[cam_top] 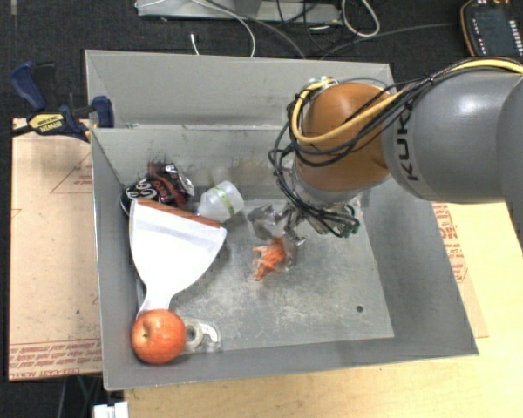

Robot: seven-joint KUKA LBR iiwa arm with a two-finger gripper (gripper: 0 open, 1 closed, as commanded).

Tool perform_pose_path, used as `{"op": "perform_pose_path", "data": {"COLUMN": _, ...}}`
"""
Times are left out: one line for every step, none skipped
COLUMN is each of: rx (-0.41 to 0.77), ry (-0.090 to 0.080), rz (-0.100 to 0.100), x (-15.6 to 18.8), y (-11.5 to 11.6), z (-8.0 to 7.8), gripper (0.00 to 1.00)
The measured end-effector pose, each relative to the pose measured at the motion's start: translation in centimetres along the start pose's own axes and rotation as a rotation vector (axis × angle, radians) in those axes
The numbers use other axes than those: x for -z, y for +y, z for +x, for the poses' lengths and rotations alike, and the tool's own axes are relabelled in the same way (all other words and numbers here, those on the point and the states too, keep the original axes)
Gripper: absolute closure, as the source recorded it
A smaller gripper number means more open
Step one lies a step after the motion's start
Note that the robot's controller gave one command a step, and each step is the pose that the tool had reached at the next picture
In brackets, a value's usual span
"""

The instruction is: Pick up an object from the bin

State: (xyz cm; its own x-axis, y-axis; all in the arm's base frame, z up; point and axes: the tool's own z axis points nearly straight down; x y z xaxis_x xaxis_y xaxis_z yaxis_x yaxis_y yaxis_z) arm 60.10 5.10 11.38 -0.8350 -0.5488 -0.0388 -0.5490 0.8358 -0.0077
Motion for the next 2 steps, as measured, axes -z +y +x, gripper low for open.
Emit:
{"op": "perform_pose_path", "data": {"rx": -0.001, "ry": 0.005, "rz": -0.004, "x": 1.8, "y": 0.1, "z": 0.1, "gripper": 1.0}}
{"op": "perform_pose_path", "data": {"rx": -0.002, "ry": 0.004, "rz": -0.004, "x": 6.4, "y": 0.1, "z": -0.2, "gripper": 1.0}}
